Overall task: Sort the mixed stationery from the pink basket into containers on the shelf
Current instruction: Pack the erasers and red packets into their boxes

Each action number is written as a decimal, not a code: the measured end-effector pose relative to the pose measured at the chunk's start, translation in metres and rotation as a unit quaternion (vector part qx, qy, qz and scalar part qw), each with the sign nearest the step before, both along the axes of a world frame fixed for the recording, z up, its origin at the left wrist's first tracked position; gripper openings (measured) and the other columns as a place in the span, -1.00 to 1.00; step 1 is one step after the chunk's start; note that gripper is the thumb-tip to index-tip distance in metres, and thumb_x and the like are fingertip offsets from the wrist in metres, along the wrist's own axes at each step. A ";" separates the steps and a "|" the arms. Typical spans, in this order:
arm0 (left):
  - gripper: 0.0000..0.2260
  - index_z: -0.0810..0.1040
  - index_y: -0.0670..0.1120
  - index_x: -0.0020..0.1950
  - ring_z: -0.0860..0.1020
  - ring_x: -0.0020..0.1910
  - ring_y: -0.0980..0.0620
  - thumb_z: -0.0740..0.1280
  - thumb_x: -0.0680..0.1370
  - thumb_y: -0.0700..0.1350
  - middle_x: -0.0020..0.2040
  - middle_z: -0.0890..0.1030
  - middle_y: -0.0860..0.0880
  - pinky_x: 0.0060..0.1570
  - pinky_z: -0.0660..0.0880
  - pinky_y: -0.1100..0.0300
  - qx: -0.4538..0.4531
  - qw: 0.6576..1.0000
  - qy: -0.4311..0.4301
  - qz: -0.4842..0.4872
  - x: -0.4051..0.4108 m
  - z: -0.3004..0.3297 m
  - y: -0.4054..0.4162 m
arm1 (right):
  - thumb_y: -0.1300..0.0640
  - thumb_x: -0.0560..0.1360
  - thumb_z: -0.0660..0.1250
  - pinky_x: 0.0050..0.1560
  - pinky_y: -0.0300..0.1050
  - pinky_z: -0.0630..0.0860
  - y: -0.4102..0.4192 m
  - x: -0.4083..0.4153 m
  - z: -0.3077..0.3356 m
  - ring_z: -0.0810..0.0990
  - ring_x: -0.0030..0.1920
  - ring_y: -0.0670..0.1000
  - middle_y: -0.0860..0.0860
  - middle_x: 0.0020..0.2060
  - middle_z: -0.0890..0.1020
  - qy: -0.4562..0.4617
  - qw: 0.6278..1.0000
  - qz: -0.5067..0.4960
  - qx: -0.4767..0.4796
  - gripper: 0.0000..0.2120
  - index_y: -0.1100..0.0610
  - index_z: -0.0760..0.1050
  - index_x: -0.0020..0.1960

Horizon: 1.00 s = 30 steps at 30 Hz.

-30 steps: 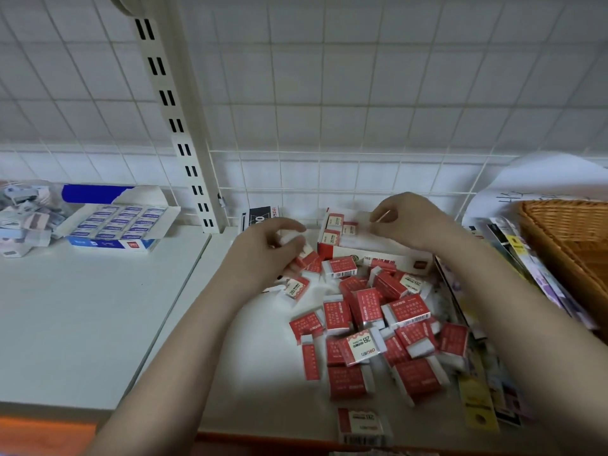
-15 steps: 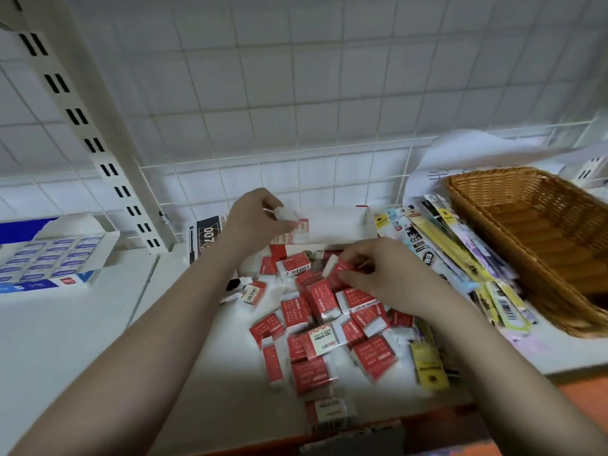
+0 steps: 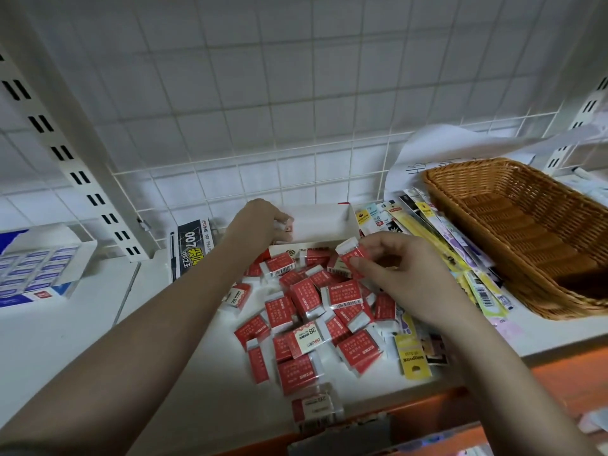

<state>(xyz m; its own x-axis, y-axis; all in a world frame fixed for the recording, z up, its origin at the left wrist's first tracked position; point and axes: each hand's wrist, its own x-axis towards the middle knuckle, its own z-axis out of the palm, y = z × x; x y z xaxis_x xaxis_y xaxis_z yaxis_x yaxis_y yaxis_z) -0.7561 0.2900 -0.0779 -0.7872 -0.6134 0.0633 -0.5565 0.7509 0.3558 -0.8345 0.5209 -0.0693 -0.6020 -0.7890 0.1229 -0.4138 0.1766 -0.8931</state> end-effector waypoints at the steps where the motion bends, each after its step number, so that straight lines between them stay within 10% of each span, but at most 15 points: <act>1: -0.69 0.60 -0.10 0.23 0.51 0.05 0.03 0.41 0.48 -0.16 0.08 0.59 -0.08 -0.08 0.32 0.29 -0.017 0.999 -0.025 -0.011 -0.001 0.001 0.000 | 0.11 0.46 0.40 -0.22 -0.10 0.60 0.001 0.001 0.000 0.64 -0.29 -0.11 -0.03 -0.24 0.66 -0.004 1.000 0.000 -0.003 -0.94 0.02 0.61 -0.07; 30: -0.78 0.62 0.03 0.14 0.57 0.03 0.07 0.39 0.50 -0.04 0.08 0.63 0.05 0.13 0.50 0.09 0.040 0.998 -0.049 0.026 0.058 0.005 0.056 | 0.53 0.35 0.34 0.04 -0.36 0.51 -0.004 0.012 -0.005 0.55 0.11 -0.28 -0.13 0.13 0.57 0.086 0.975 0.030 -0.204 -0.54 -0.06 0.60 -0.16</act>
